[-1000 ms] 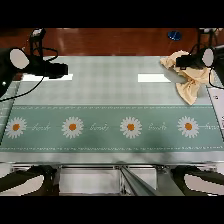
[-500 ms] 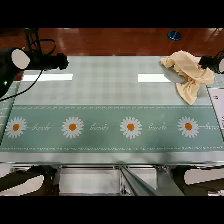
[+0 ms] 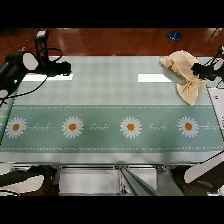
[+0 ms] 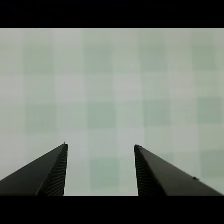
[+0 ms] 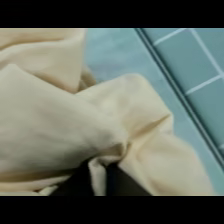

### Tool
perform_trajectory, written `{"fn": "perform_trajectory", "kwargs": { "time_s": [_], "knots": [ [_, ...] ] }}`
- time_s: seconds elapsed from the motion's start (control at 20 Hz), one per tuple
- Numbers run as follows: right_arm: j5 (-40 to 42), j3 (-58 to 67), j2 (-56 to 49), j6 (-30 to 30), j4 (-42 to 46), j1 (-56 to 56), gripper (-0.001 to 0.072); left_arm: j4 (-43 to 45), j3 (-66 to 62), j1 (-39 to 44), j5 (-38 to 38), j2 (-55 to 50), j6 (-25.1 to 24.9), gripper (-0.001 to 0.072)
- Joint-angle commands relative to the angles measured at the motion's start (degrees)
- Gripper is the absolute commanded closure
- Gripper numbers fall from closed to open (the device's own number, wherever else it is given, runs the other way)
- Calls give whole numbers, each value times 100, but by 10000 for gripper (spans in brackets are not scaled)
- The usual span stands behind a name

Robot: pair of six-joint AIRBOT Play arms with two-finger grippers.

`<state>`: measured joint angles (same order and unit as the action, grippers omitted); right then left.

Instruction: Fold the shirts.

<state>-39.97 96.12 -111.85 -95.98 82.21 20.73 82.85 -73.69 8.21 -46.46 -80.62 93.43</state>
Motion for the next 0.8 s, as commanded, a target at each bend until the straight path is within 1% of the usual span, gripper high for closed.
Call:
{"fn": "perform_trajectory", "kwargs": {
  "time_s": [0.0,0.05,0.15,0.25,0.4,0.45,0.55,0.65,0.75],
  "knots": [
    [-925,144,-122,1366,-1513,13,691,-103,-13,-4,-291,-68,33,198],
    [-1093,144,-4,1687,-1921,11,692,-98,-76,-11,-533,-46,26,198],
    [-1311,144,398,1985,-2439,11,692,-96,-356,-85,-1255,35,-96,198],
    [-1401,144,1021,2173,-2632,11,692,-96,-693,-262,-1934,304,-385,198],
    [-1397,144,2181,2424,-2896,11,693,-240,-658,-595,-2382,1137,-380,198],
    [-1394,144,2553,2529,-3029,11,693,-385,-439,-649,-2459,1515,-380,198],
    [-1394,144,3307,2732,-3331,11,693,-649,321,-619,-2354,2323,-382,198],
    [-1506,273,3893,2813,-3442,9,693,-901,1294,-579,-2017,3077,-378,198],
    [-1788,678,4317,2822,-3574,11,693,-1311,2159,-579,-1596,3622,-380,198]
  ]
}}
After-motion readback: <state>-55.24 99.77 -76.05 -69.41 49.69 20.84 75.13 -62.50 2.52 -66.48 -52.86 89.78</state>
